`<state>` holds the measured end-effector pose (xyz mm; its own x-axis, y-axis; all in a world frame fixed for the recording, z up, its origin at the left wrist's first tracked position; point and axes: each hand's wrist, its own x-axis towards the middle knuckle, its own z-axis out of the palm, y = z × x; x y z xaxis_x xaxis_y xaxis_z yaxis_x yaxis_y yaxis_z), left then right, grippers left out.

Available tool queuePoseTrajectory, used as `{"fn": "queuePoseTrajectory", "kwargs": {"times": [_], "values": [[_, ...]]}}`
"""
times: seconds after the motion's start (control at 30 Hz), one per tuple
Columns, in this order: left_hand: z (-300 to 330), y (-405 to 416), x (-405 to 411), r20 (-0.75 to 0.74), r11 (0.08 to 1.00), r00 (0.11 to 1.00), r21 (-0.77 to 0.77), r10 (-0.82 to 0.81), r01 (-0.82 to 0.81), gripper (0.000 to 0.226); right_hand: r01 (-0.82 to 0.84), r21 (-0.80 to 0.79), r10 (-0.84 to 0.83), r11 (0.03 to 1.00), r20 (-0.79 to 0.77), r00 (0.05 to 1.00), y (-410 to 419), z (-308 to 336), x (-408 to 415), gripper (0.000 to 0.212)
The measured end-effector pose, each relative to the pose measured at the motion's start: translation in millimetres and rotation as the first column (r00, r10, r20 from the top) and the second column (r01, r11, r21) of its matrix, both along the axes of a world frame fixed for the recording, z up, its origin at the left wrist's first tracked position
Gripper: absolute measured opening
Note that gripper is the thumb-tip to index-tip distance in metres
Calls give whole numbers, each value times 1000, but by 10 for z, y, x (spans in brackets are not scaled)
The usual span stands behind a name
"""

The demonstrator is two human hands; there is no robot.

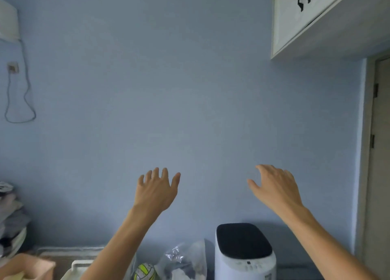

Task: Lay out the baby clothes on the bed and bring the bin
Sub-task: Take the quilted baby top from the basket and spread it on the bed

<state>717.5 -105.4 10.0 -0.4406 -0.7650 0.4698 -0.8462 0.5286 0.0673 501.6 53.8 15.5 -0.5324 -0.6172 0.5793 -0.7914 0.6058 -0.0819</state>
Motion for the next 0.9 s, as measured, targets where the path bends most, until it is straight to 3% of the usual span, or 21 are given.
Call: {"fn": "queuePoseTrajectory", "kwargs": {"times": [0.6,0.73,0.9], "values": [[-224,-2859,-1459,-40,967,966,29,254,-253,65,-264,-51,266,963,52,963,-3382,-225,-1956,51],[-223,-3310,-1586,-30,940,939,32,341,-340,63,-409,-70,414,910,70,908,-4226,-180,-2157,51],[-312,-3725,-1232,9,848,849,-43,528,-528,62,-603,-57,605,795,130,785,-5152,-338,-1834,51]]}}
